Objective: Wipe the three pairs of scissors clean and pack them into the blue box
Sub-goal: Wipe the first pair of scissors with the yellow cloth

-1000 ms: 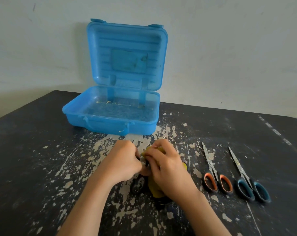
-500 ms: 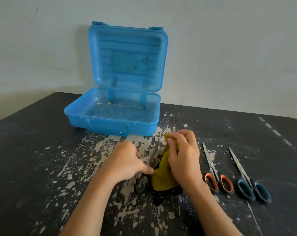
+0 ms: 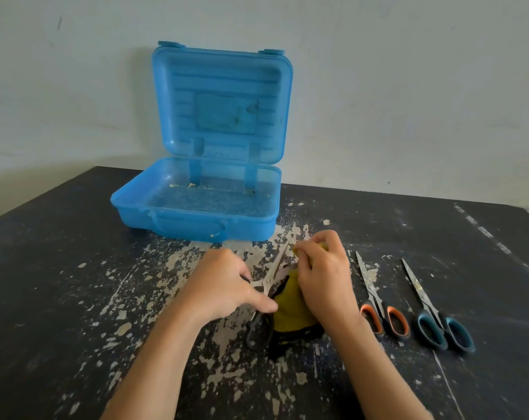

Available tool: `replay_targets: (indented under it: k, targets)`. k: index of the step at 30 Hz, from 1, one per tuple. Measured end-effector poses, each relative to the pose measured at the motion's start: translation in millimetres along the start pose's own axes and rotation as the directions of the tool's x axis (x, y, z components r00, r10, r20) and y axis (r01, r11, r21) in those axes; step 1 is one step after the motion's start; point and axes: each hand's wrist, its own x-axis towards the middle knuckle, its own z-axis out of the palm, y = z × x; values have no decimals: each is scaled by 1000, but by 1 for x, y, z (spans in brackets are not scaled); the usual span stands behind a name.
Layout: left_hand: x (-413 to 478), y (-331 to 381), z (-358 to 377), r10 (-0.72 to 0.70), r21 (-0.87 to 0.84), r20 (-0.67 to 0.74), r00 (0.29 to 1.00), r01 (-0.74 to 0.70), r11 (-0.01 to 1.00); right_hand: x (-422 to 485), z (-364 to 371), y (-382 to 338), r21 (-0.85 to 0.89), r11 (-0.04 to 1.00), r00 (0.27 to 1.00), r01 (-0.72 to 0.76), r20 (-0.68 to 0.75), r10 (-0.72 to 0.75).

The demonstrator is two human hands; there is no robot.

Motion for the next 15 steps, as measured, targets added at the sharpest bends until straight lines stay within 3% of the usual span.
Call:
replay_targets:
  k: [4, 6, 11, 15]
  targets:
    - [3, -4, 2, -33, -13, 16, 999, 33, 999, 2, -12, -1, 73, 985, 985, -156, -69, 161]
    - [5, -4, 2, -50, -8, 1, 999, 50, 999, -1, -17, -11, 122, 988, 991, -94, -79, 104]
    - [2, -1, 0, -49, 17, -45, 998, 49, 999, -15, -10, -27, 147, 986, 986, 82, 133, -102]
    - [0, 0, -4, 12, 56, -8, 1000, -11, 998, -12, -4, -22, 96, 994, 997, 55, 44, -59]
